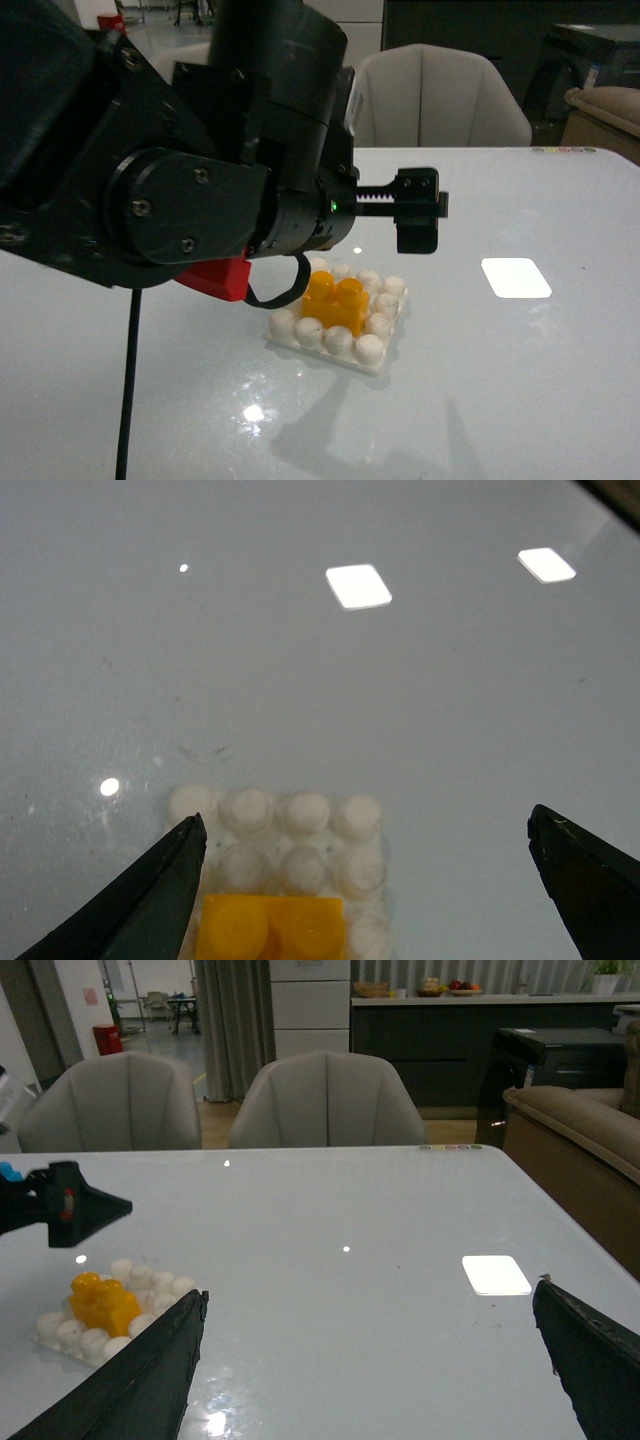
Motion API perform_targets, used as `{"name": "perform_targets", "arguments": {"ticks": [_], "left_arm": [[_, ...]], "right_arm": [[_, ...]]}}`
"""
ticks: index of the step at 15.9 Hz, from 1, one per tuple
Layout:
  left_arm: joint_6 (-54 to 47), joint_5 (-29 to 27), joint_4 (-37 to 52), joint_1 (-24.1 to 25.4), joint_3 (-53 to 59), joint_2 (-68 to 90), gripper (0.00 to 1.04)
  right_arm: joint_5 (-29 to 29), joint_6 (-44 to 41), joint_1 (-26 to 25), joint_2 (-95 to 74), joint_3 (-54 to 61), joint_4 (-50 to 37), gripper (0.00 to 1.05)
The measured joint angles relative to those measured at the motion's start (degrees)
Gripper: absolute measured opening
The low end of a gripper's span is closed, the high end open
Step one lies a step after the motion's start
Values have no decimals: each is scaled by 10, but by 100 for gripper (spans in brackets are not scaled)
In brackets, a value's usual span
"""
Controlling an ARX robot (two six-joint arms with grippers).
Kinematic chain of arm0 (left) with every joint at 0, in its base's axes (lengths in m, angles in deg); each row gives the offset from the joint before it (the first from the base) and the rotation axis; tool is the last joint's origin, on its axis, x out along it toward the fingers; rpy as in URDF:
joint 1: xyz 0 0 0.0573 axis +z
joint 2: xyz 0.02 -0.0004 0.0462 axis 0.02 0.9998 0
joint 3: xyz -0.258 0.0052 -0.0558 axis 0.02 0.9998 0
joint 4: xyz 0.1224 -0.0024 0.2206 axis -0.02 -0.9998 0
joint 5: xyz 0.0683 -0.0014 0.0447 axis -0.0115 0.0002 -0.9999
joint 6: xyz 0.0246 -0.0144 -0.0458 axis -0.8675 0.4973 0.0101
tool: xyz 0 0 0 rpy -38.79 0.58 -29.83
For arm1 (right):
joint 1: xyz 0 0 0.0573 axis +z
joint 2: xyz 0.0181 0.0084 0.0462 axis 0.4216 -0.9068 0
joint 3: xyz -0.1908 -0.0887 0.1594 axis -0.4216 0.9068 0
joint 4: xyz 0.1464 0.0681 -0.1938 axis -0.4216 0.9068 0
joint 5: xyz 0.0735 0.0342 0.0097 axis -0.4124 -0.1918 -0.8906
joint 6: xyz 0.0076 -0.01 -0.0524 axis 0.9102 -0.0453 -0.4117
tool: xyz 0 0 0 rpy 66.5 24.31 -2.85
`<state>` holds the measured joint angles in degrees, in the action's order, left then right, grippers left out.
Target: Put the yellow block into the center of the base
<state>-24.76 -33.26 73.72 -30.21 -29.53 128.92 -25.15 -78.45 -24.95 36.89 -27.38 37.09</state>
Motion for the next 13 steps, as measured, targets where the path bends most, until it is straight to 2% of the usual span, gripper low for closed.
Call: {"name": "perform_targets", "arguments": {"ticks": [4, 5, 6, 7, 8, 9, 12, 13], "left_arm": [[7, 31, 86, 3, 97, -125, 98], [-14, -28, 173, 0, 131, -143, 93], [-52, -125, 243, 7, 189, -176, 82], [-86, -188, 269, 29, 260, -231, 71], [-106, -193, 256, 67, 321, -303, 60], [-116, -175, 239, 111, 380, -387, 47], [-127, -105, 237, 159, 483, -506, 11], [-127, -90, 229, 177, 509, -530, 2]], "right_arm": [[0, 0, 0, 0, 0, 0, 98], [0, 0, 0, 0, 0, 0, 98], [0, 0, 0, 0, 0, 0, 98], [1, 0, 0, 0, 0, 0, 98], [1, 0, 0, 0, 0, 0, 98], [1, 0, 0, 0, 0, 0, 98], [0, 0, 0, 0, 0, 0, 98], [0, 0, 0, 0, 0, 0, 98]]}}
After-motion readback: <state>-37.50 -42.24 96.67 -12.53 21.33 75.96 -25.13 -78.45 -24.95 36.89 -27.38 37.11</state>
